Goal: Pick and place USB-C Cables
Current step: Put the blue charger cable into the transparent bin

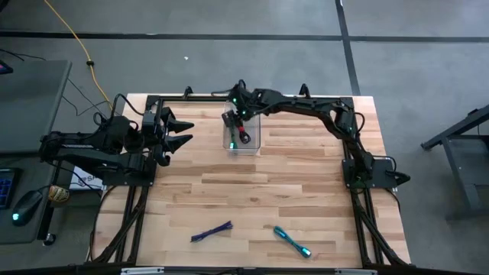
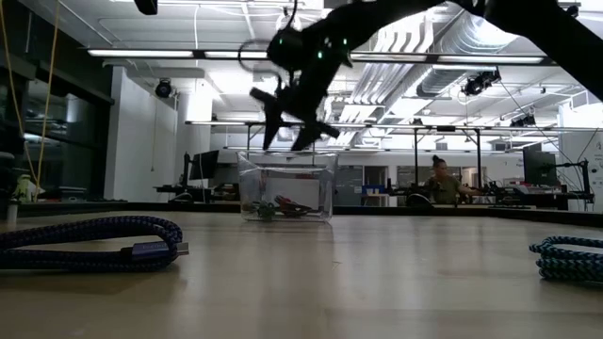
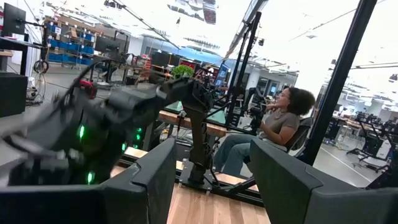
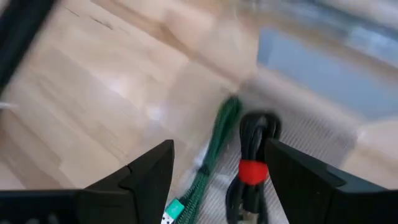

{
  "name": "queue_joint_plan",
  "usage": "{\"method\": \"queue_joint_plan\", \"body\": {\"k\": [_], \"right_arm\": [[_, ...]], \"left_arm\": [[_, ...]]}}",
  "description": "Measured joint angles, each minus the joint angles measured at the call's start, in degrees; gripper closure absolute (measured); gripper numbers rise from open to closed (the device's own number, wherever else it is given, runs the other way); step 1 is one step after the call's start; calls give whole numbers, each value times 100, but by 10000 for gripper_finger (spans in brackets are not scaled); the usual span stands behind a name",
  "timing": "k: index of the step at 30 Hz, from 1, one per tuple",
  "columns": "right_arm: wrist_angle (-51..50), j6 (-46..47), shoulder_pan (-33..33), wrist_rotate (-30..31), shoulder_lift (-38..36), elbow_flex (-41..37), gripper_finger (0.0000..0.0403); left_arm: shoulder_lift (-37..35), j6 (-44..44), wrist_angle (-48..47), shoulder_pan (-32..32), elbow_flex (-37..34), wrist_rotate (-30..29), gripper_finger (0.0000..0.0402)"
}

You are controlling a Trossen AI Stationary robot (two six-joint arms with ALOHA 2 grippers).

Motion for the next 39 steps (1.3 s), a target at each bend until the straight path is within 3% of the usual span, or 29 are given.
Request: {"method": "queue_joint_plan", "body": {"k": [7,13,18,27,32,39], "right_arm": [[-1331,-1686,254,392,-655,635,160],[-1667,-2282,652,530,-1923,-300,160],[-467,-1865,1026,447,-3425,-2101,160],[3114,-1418,1666,53,-5620,-4990,160],[4426,-2461,1945,45,-6166,-5777,160],[4810,-3079,2096,40,-6260,-6007,160]], "left_arm": [[1,-2,-2,0,2,-28,216],[2,-46,-2,0,2,-31,216],[2,-46,-4,0,2,-35,216],[1,-2,-4,0,2,-46,216],[2,-2,-6,0,2,-46,216],[2,0,-7,0,2,-46,216]]}}
